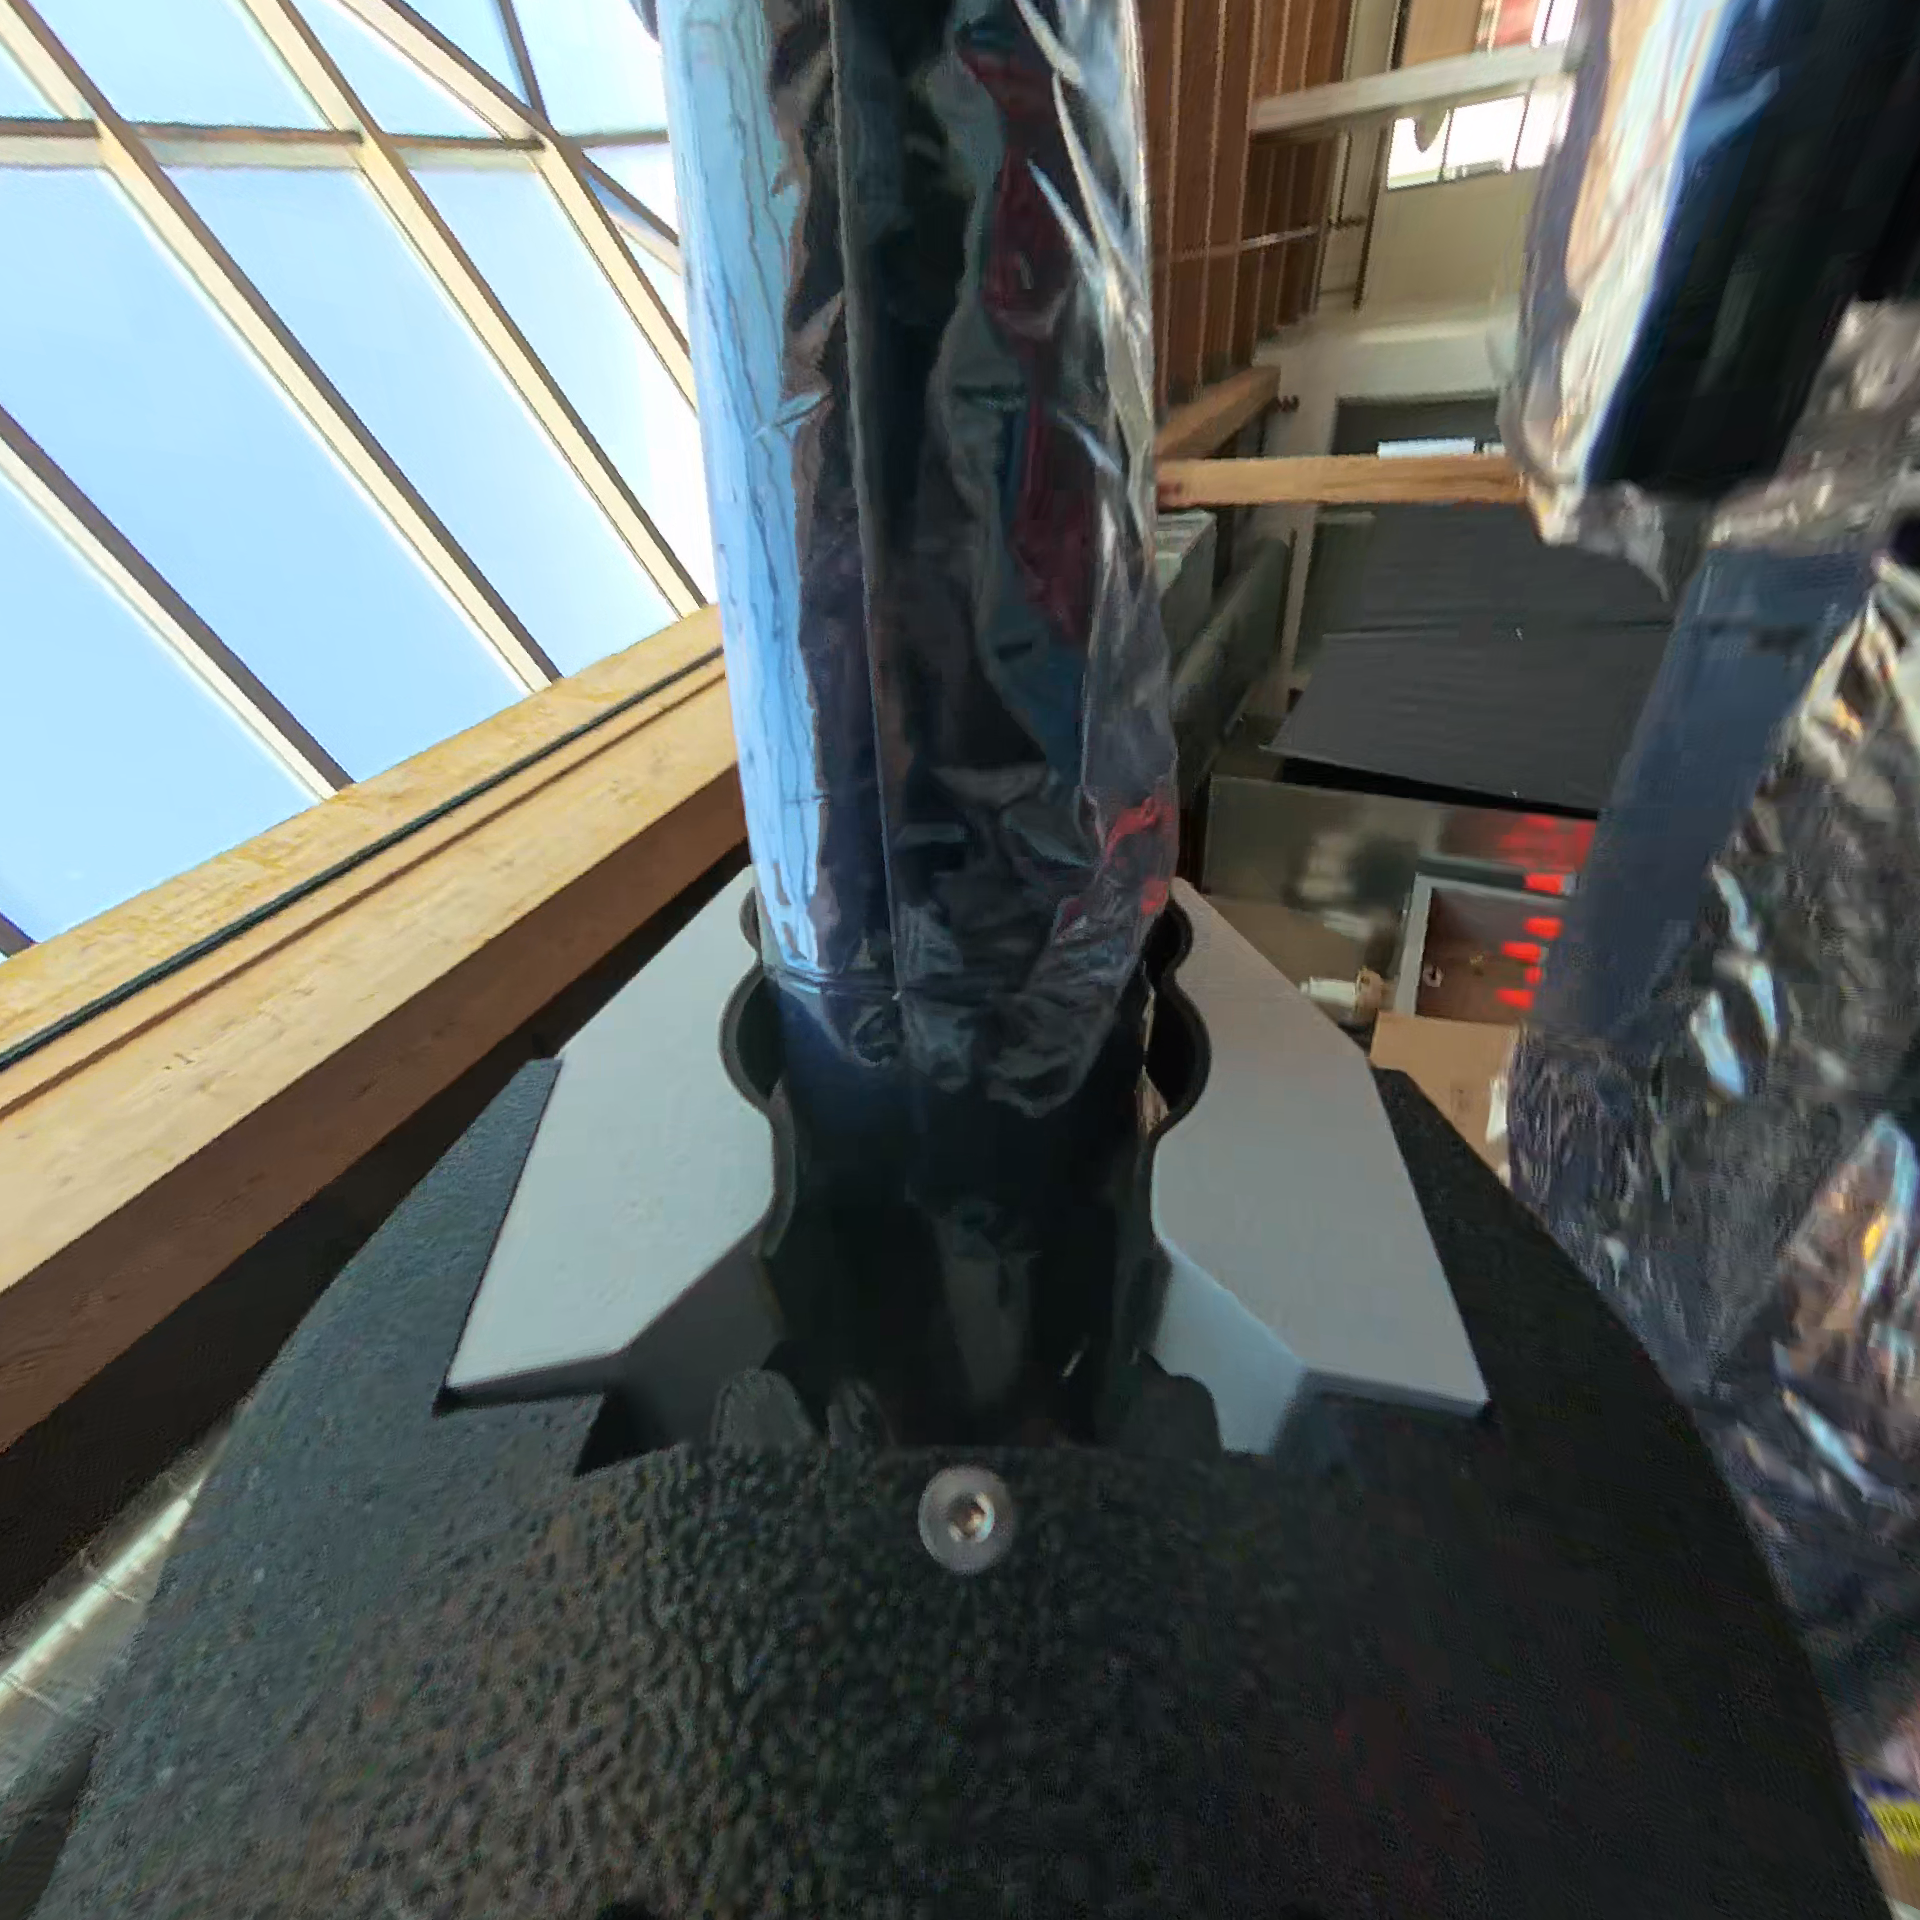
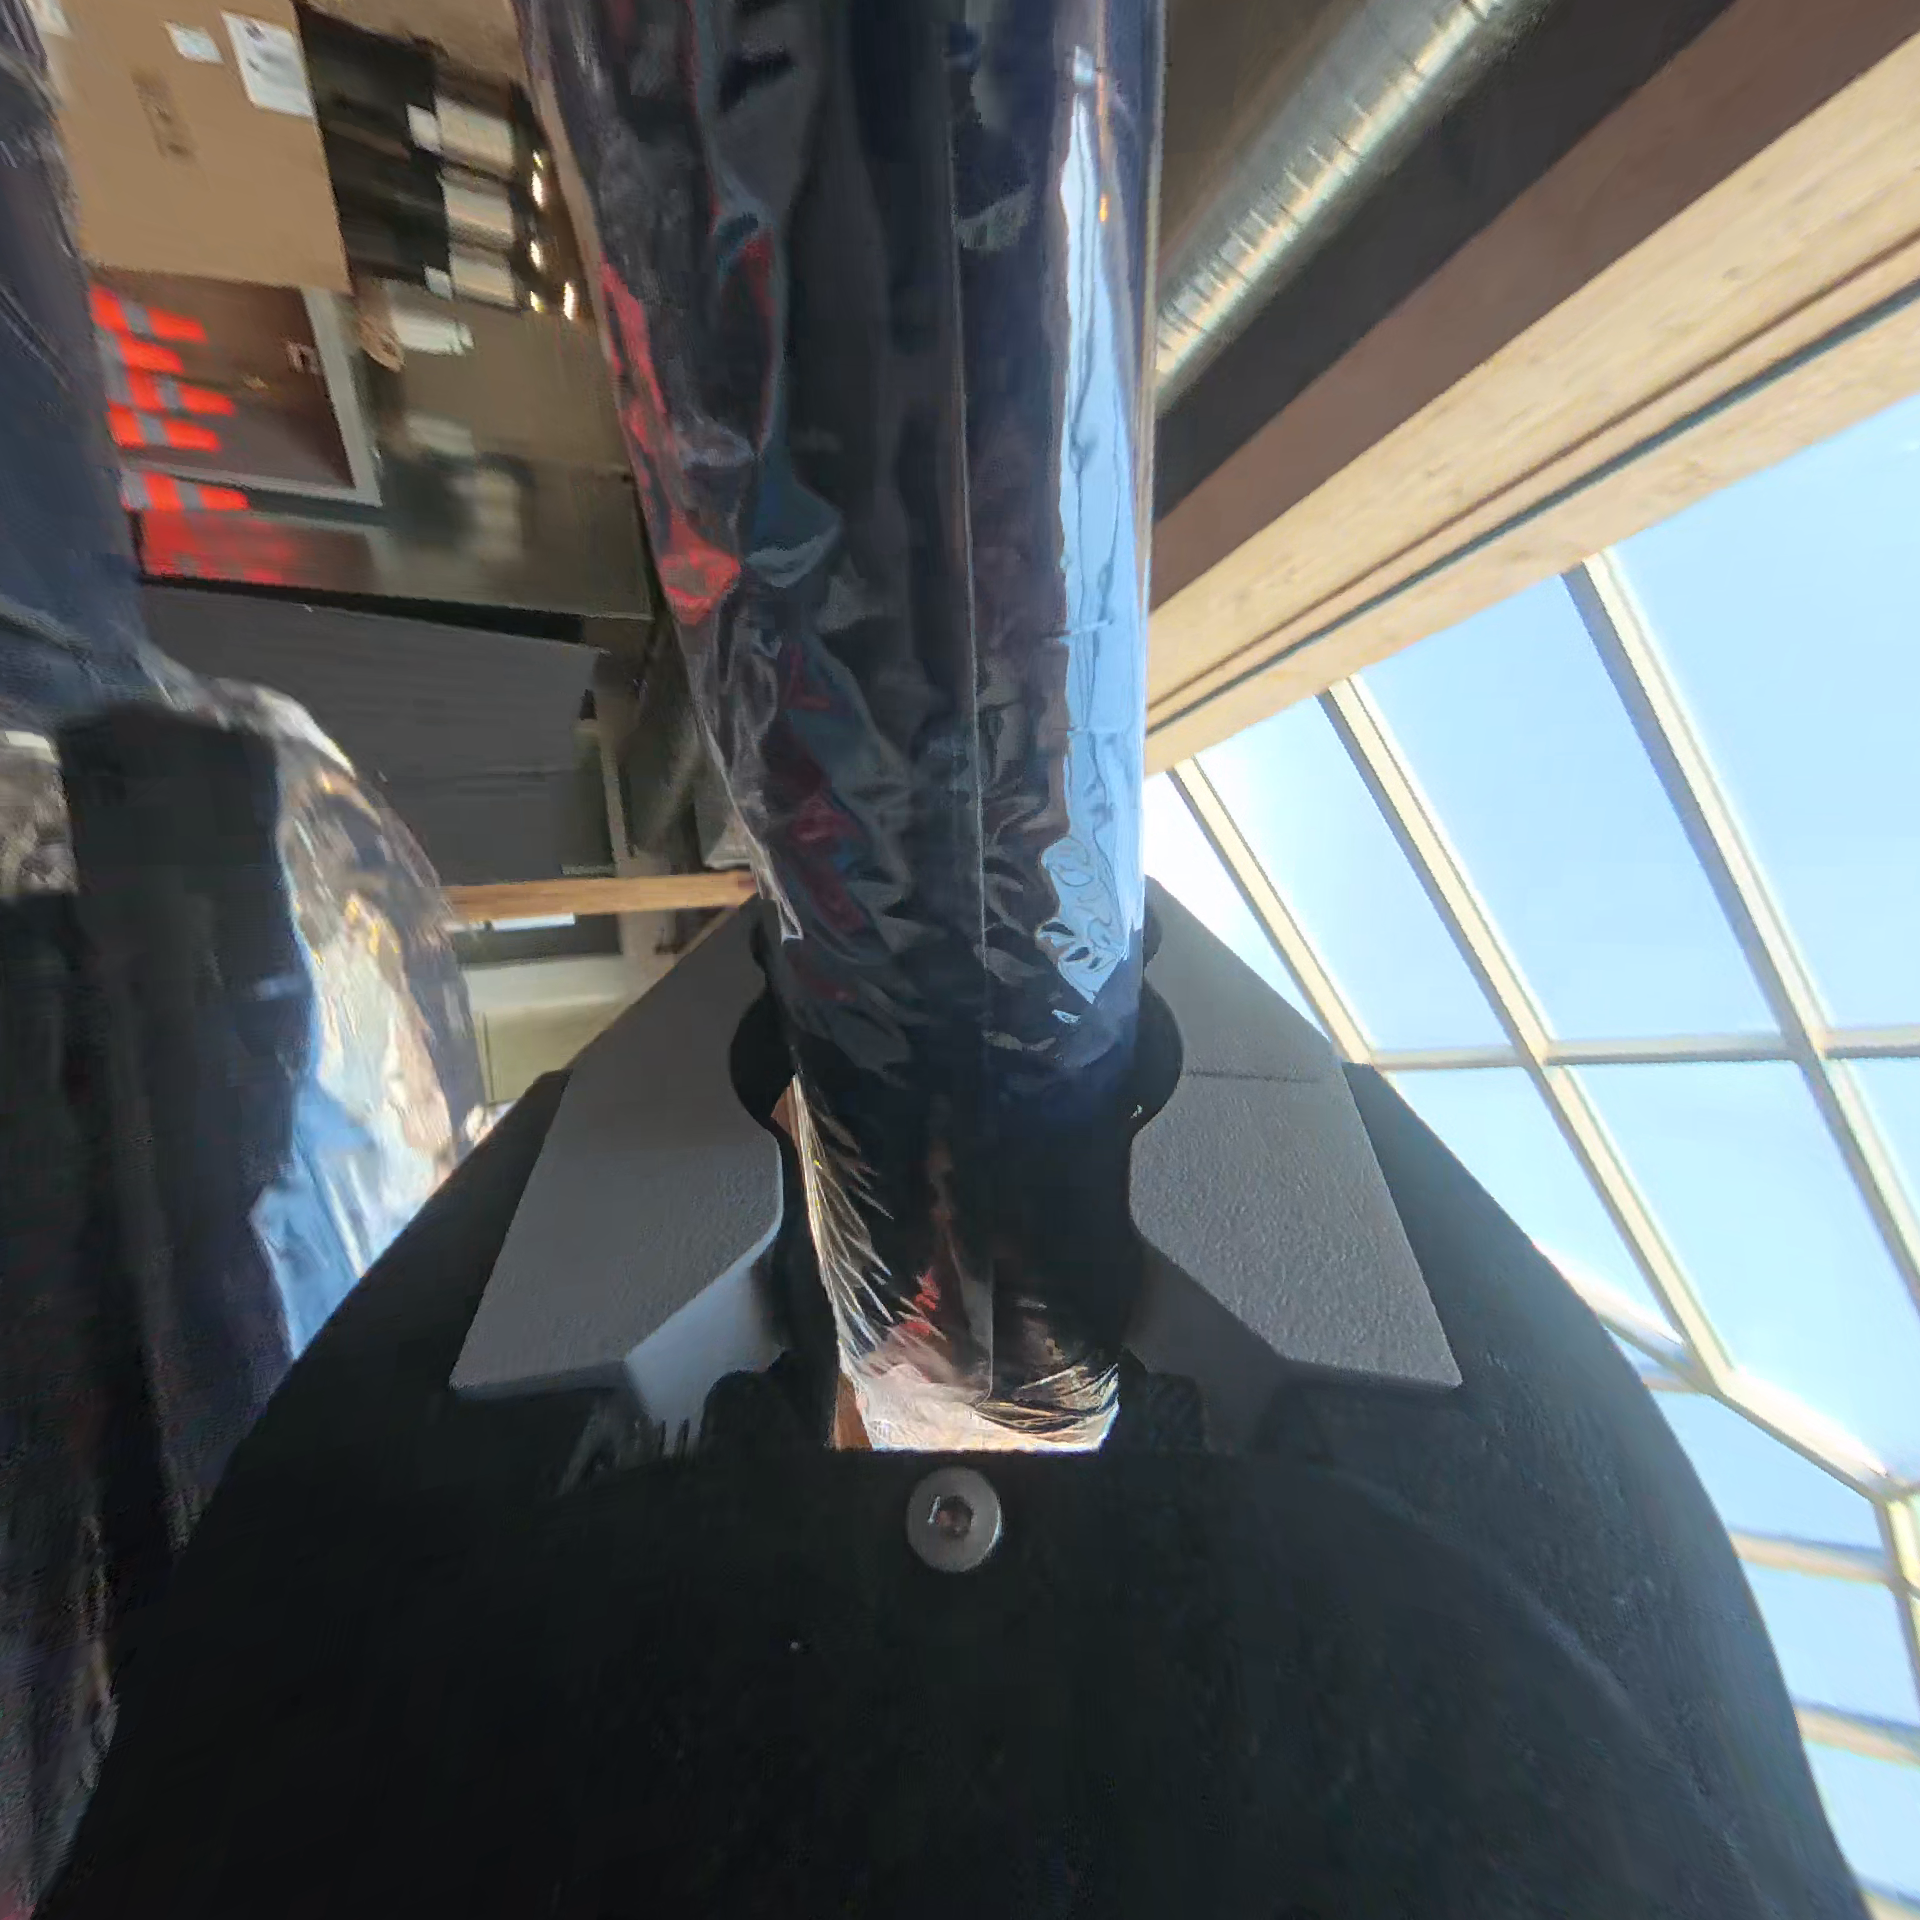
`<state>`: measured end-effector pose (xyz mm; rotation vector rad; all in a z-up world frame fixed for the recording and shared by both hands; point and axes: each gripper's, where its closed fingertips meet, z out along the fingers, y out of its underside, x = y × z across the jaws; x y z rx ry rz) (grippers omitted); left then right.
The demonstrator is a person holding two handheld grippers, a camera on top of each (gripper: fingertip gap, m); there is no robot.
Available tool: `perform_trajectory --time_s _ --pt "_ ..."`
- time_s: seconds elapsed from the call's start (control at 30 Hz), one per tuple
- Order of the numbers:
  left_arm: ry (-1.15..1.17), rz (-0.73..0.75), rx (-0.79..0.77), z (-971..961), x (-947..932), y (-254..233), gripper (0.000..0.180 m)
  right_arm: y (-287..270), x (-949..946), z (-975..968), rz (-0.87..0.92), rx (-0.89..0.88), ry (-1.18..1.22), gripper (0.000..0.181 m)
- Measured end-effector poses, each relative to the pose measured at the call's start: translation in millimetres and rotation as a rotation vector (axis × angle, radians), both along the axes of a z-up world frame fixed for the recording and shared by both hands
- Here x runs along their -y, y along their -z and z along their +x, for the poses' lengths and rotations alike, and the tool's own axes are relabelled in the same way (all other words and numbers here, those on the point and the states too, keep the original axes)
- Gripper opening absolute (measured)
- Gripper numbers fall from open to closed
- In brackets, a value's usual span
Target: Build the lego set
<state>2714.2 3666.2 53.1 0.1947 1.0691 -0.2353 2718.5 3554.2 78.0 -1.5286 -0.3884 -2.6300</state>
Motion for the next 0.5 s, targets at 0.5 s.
perform_trajectory --time_s 0.5 --pt "0.475 0.101 -0.076 -46 334 17 0.071 39 327 -100 0.124 -0.135 0.467 0.063"
